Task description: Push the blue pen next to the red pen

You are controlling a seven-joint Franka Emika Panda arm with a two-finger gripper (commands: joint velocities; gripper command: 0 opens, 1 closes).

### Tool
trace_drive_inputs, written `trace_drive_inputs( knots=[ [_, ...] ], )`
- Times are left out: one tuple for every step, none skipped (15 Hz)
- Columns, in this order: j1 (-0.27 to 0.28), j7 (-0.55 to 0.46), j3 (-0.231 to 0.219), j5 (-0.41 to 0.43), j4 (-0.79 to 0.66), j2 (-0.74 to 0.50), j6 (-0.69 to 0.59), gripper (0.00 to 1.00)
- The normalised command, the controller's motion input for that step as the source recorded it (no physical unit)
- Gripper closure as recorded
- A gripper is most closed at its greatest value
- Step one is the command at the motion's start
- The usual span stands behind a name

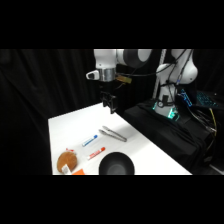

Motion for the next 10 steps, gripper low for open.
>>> trace_drive_inputs(
  knots=[
    [-0.004,0.0,0.005,0.001,0.01,0.0,-0.01,0.0],
    [-0.014,-0.03,-0.007,0.02,0.06,0.03,-0.02,0.0],
    [-0.027,-0.03,-0.019,-0.008,0.11,0.05,-0.02,0.0],
    [-0.039,-0.07,-0.034,0.001,0.16,0.08,-0.02,0.0],
    [-0.049,-0.09,-0.045,0.006,0.2,0.1,-0.03,0.0],
    [-0.064,-0.11,-0.059,-0.005,0.26,0.13,-0.02,0.0],
    [-0.071,-0.13,-0.069,-0.009,0.3,0.15,-0.01,0.0],
    [-0.077,-0.16,-0.076,0.01,0.35,0.18,-0.01,0.0],
    [-0.083,-0.17,-0.082,0.025,0.4,0.22,-0.01,0.0],
    [-0.085,-0.19,-0.08,0.04,0.43,0.25,-0.02,0.0]
  ],
)
